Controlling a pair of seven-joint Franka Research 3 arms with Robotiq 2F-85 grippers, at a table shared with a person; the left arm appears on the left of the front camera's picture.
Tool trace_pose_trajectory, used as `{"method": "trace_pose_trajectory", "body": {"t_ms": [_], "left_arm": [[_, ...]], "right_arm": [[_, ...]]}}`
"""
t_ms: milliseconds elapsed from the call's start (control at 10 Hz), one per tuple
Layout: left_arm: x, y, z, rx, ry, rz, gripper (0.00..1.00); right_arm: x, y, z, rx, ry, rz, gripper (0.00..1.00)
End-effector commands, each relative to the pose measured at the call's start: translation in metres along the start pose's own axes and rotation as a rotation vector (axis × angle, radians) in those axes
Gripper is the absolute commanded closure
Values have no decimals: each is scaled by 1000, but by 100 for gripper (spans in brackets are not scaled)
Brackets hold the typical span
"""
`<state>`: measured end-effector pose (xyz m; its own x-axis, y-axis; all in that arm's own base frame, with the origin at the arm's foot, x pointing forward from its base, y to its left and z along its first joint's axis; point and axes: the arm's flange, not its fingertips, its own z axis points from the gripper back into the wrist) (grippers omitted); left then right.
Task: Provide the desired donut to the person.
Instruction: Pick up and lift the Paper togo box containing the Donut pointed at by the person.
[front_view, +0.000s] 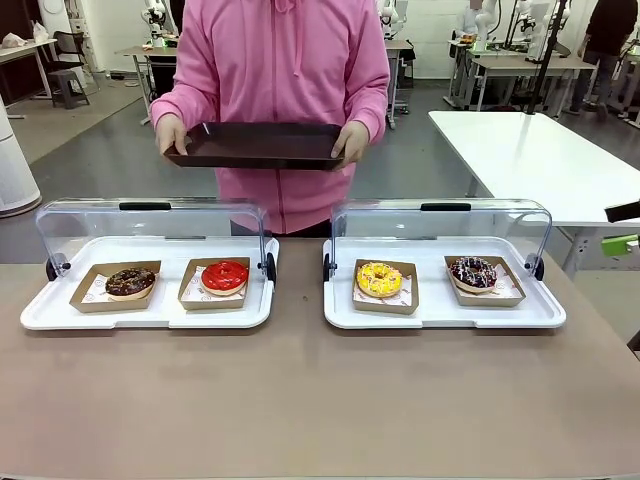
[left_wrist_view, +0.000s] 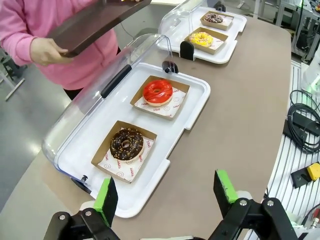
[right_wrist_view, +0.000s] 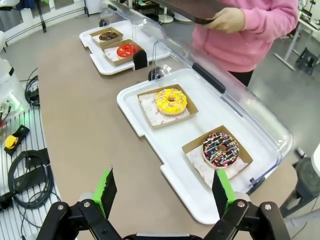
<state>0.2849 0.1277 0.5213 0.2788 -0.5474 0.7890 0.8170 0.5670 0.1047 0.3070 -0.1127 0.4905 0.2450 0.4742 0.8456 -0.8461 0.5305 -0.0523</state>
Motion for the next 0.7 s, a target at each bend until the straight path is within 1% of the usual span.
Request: {"method": "trace_pose_trajectory", "body": {"t_ms": [0,600], "left_arm": [[-3,1,0,-8,-11,-17,0],[-3,1,0,-8,-11,-17,0]], "right_arm": [[0,-3,-1,10,-15,15,0],[0,-3,-1,10,-15,15,0]]}}
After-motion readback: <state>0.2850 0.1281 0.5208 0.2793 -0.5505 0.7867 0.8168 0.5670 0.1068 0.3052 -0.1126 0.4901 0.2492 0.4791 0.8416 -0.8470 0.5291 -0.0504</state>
